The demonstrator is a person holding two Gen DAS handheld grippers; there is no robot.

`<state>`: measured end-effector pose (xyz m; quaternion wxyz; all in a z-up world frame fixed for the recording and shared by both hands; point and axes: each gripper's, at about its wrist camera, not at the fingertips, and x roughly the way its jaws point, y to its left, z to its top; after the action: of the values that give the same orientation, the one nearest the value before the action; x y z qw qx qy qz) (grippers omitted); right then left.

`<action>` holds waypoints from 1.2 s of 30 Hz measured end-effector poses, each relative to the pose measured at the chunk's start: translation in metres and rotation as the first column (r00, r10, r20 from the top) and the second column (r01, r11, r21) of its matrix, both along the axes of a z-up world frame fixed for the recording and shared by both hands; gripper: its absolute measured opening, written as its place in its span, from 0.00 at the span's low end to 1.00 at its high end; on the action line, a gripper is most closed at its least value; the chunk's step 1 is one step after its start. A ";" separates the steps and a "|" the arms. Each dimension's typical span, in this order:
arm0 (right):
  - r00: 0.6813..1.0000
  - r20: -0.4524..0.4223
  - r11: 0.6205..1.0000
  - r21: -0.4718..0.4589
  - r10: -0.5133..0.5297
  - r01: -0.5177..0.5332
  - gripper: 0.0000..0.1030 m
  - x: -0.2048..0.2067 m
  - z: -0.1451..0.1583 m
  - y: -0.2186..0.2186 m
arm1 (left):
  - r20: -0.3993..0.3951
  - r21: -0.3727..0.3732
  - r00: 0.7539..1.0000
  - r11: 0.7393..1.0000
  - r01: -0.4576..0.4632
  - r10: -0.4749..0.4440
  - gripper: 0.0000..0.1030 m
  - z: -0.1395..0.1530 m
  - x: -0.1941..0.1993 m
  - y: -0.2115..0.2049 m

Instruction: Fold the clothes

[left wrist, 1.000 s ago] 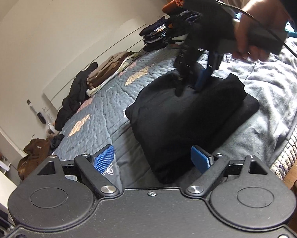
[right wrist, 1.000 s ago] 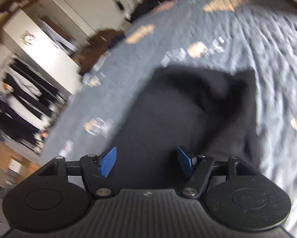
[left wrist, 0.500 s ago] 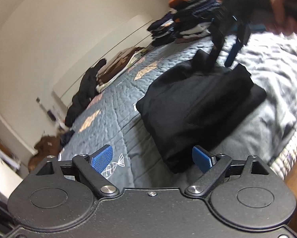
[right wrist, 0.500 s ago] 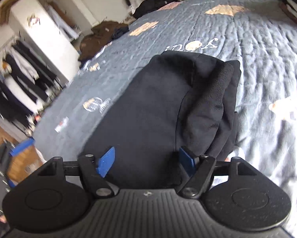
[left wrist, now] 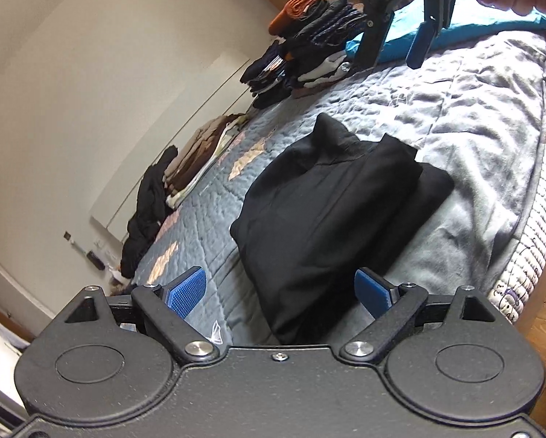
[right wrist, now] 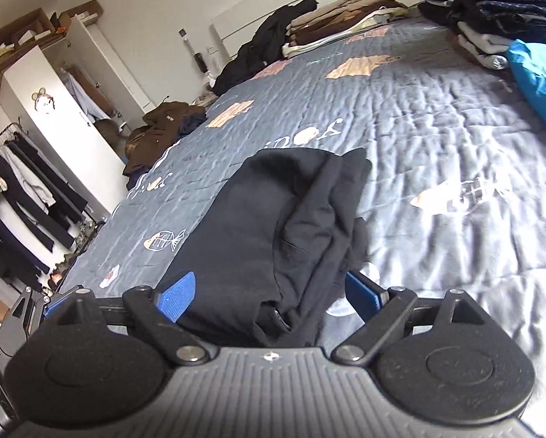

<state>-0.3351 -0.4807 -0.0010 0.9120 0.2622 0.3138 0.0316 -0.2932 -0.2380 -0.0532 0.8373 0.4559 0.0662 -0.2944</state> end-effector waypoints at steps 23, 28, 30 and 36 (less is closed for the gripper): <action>1.000 -0.013 0.995 0.101 -0.019 0.021 0.86 0.015 -0.017 -0.026 | 0.175 0.302 0.968 0.945 0.122 -0.181 0.93 -0.072 0.028 -0.024; 0.999 -0.040 0.986 0.168 0.014 -0.008 0.86 0.034 -0.028 -0.043 | 0.213 0.365 0.949 0.920 0.143 -0.232 0.93 -0.092 0.044 -0.026; 0.999 -0.048 0.980 0.196 0.024 -0.015 0.87 0.041 -0.033 -0.051 | 0.219 0.379 0.943 0.912 0.156 -0.252 0.94 -0.097 0.047 -0.026; 1.000 -0.025 0.945 0.327 0.009 0.000 0.88 0.051 -0.058 -0.072 | 0.243 0.388 0.926 0.904 0.180 -0.289 0.93 -0.101 0.043 -0.016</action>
<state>-0.2844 -0.5531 -0.0586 0.8517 0.4095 0.3167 0.0820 -0.2503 -0.2543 -0.1546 0.6983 0.6442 -0.0628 -0.3057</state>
